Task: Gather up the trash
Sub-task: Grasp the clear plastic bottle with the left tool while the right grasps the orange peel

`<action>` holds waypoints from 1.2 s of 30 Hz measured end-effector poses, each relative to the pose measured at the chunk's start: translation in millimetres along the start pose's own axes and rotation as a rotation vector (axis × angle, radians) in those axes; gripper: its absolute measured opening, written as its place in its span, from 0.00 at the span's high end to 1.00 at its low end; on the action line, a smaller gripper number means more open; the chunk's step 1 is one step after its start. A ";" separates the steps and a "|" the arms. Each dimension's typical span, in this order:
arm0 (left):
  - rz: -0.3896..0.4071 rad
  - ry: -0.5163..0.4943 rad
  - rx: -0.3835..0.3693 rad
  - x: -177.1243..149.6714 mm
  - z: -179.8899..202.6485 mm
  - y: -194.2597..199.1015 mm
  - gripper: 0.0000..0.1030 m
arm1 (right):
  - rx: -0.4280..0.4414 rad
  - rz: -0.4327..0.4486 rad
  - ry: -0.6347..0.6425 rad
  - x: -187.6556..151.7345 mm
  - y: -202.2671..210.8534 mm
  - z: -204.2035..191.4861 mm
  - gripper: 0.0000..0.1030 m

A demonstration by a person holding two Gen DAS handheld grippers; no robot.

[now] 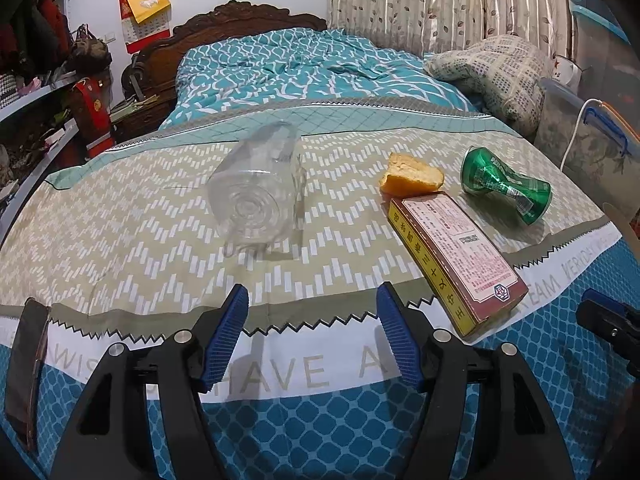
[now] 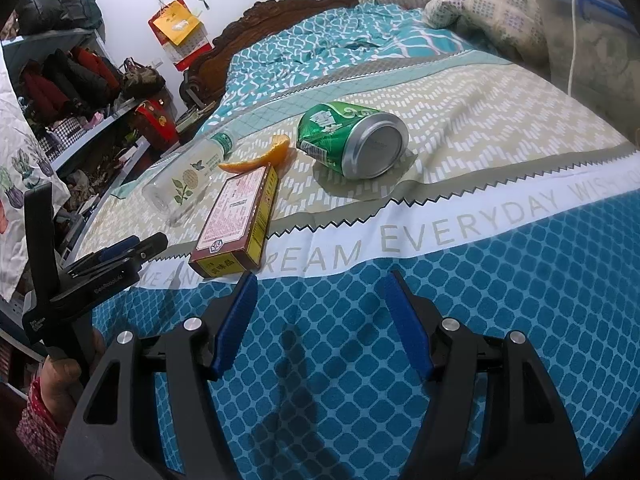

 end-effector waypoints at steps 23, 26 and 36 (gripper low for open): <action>-0.082 0.142 -0.076 98.4 -55.8 -34.8 0.10 | 0.038 -0.040 0.025 -0.5 -8.3 -5.6 0.35; -0.124 0.107 -0.039 104.6 -53.3 -61.4 0.15 | 0.061 -0.068 0.019 0.2 -10.1 -7.7 0.35; -0.116 0.213 -0.224 57.5 -77.1 -40.2 0.43 | 0.230 -0.196 0.048 94.1 -50.1 -65.9 0.61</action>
Point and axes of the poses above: each gripper's, at about its wrist camera, not at the fingertips, and y roughly against the way its jaws point, z to its right, x to its top, the point moved 8 cm from there along -y, roughly the way its jaws point, and after that the axes turned 11 degrees about -z, right-handed, at the moved point
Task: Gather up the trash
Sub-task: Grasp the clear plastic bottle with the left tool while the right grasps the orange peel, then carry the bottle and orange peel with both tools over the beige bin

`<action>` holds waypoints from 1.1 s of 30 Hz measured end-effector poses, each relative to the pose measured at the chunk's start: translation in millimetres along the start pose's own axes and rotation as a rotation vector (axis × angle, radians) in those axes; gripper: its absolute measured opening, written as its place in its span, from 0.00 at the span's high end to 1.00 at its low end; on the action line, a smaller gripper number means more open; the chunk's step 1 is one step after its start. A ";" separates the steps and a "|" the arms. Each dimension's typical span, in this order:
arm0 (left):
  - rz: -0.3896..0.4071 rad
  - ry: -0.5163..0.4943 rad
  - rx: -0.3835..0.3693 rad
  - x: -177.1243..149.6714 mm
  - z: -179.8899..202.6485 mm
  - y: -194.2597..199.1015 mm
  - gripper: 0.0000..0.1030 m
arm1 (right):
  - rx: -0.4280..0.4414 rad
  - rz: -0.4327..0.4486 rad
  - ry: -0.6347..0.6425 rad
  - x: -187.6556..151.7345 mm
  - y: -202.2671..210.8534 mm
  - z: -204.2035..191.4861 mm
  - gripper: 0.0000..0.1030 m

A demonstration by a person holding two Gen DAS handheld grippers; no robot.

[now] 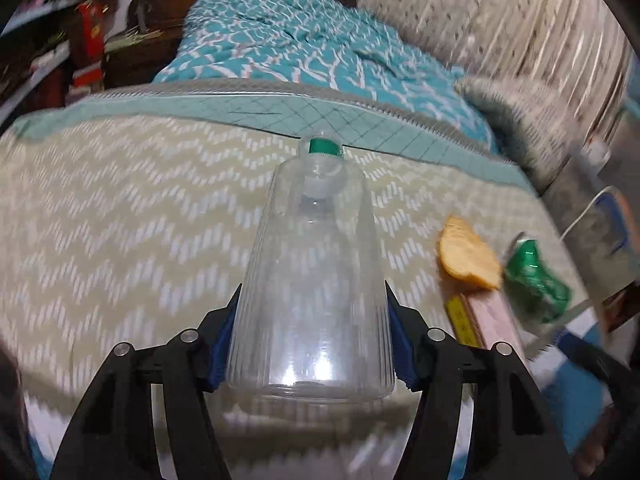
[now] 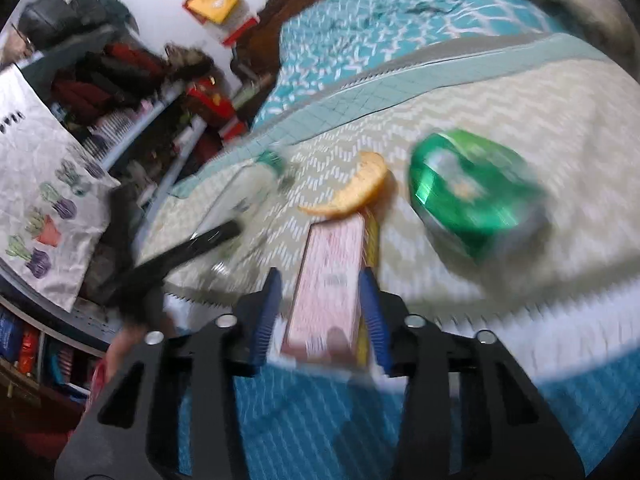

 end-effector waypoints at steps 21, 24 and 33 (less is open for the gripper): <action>0.040 -0.035 -0.038 -81.0 16.2 40.4 0.43 | 0.188 0.053 -0.263 39.9 -24.0 17.2 0.88; 0.068 -0.121 -0.096 -99.2 44.8 61.8 0.43 | 0.218 0.088 -0.204 -6.4 17.2 11.7 0.88; 0.006 -0.304 -0.233 -170.1 117.6 75.4 0.43 | 0.038 0.066 -0.262 -140.2 69.7 59.6 0.88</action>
Point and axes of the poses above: each gripper's, at about its wrist camera, not at the fingertips, and y roughly against the way its jaws point, z to its right, x to its top, the point moved 8 cm from there along -y, roughly the way its jaws point, and after that the axes turned 11 degrees about -z, right-handed, at the moved point
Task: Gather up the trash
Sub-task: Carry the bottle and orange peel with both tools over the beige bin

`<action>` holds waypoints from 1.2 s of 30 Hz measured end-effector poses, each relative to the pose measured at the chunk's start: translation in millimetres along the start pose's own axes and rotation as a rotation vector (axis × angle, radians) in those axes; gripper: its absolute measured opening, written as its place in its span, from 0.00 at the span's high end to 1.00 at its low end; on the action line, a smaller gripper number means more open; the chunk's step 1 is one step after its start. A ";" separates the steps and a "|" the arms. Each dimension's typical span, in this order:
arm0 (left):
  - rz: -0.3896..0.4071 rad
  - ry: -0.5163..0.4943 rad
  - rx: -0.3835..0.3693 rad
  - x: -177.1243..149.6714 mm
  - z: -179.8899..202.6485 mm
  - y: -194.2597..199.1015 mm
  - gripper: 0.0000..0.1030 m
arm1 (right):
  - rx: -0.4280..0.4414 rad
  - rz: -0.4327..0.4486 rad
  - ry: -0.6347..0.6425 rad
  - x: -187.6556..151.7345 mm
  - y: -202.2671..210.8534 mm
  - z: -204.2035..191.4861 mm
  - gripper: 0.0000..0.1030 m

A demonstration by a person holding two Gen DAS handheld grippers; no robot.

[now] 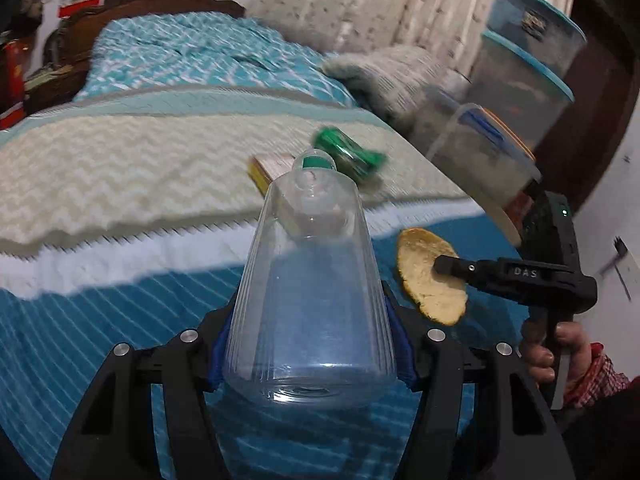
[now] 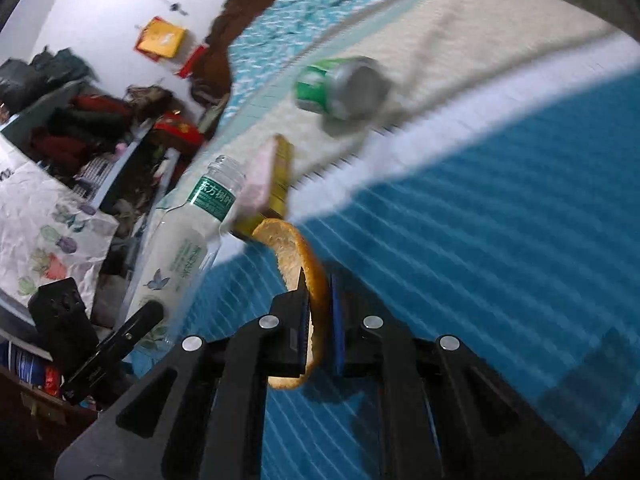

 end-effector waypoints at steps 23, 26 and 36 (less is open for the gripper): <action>-0.138 -0.164 0.111 -12.1 63.1 -45.4 0.43 | 0.027 -0.010 0.058 -34.2 15.9 19.8 0.64; -0.154 -0.172 0.074 -4.7 73.8 -49.7 0.43 | 0.014 -0.001 0.081 -34.2 17.5 21.5 0.87; -0.178 -0.314 0.017 54.5 137.1 -87.4 0.43 | 0.059 0.177 -0.075 -4.9 84.1 89.5 0.90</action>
Point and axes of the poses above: each gripper's, at about its wrist camera, not at the fingertips, and y roughly against the way its jaws point, z to its right, x to its top, the point moved 8 cm from there along -y, roughly the way its jaws point, and after that the axes turned 11 degrees about -z, right-handed, at the moved point
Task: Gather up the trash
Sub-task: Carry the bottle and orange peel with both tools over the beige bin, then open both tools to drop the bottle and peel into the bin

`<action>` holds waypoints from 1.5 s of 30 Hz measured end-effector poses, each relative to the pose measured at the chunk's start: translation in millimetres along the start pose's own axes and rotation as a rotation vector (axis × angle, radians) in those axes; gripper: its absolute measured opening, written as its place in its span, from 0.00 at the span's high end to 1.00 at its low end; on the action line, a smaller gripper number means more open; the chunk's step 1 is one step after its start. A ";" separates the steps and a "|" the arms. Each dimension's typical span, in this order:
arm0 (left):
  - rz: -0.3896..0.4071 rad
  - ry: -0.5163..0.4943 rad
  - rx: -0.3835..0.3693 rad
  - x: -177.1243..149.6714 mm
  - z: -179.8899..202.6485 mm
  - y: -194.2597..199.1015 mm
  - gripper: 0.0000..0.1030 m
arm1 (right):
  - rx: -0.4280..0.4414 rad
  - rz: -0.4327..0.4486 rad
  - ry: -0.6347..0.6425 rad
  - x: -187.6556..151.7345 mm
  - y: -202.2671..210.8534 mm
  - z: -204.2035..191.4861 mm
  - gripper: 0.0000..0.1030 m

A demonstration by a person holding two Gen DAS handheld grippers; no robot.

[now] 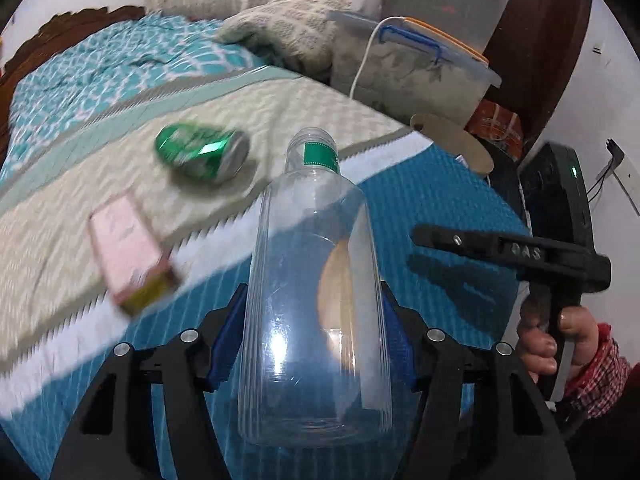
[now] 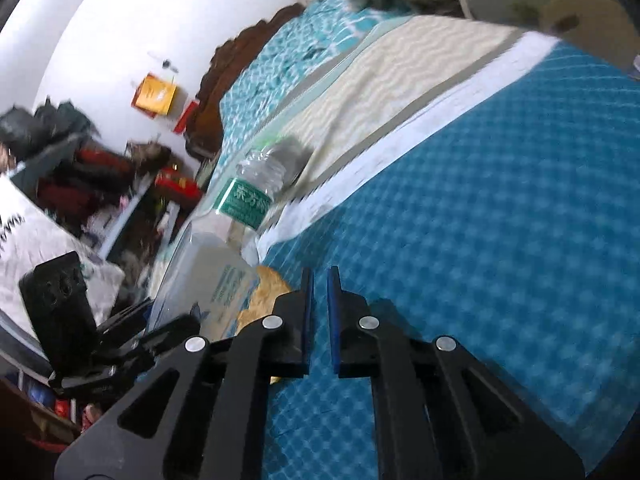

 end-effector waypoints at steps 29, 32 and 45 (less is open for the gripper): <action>-0.055 -0.117 -0.132 113.9 65.7 -44.8 0.43 | -0.157 0.198 -0.043 81.0 93.9 100.6 0.93; -0.076 -0.187 -0.210 160.7 122.4 -73.0 0.43 | -0.257 0.318 -0.123 108.8 149.8 151.7 0.93; -0.144 -0.221 -0.222 277.7 243.6 -179.2 0.27 | -0.370 0.366 -0.273 171.9 185.7 245.6 0.75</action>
Point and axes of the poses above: each gripper's, at about its wrist camera, not at the fingertips, and y roughly against the way its jaws point, z to its right, x to its top, the point moved 8 cm from there along -y, roughly the way its jaws point, and after that the axes turned 11 degrees about -z, right-handed, at the moved point
